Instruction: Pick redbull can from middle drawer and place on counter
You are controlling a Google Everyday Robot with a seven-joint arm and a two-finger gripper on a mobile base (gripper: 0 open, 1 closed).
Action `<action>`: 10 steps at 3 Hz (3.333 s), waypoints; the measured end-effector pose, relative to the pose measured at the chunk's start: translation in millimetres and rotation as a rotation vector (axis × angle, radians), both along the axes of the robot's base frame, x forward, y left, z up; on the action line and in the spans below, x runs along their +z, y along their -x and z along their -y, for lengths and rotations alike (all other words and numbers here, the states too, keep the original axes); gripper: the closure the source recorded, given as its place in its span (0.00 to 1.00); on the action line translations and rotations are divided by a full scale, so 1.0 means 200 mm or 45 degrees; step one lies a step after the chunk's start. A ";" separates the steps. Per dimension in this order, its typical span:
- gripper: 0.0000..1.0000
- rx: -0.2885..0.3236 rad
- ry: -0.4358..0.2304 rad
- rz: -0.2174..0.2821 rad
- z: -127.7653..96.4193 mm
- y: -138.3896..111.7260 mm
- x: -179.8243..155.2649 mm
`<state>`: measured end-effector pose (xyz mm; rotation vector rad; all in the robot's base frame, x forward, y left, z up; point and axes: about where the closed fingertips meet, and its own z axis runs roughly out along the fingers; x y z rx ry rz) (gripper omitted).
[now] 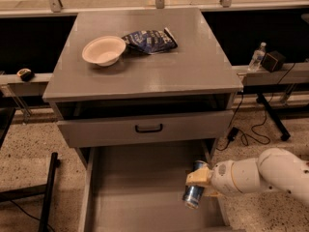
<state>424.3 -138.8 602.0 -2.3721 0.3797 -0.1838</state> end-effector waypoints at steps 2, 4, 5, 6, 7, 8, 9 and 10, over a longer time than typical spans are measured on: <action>1.00 -0.053 -0.222 0.221 0.06 -0.24 0.50; 1.00 0.079 -0.417 0.494 0.18 -0.31 1.00; 1.00 0.091 -0.383 0.461 0.12 -0.33 0.97; 1.00 0.092 -0.335 0.387 -0.06 -0.46 0.97; 1.00 0.108 -0.262 0.321 -0.24 -0.65 0.97; 1.00 0.117 -0.256 0.304 -0.28 -0.68 0.96; 1.00 0.119 -0.264 0.306 -0.29 -0.69 0.98; 1.00 0.116 -0.279 0.310 -0.28 -0.69 1.01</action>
Offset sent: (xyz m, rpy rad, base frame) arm 0.0853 -0.0334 0.1998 0.3589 -0.3803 -0.0173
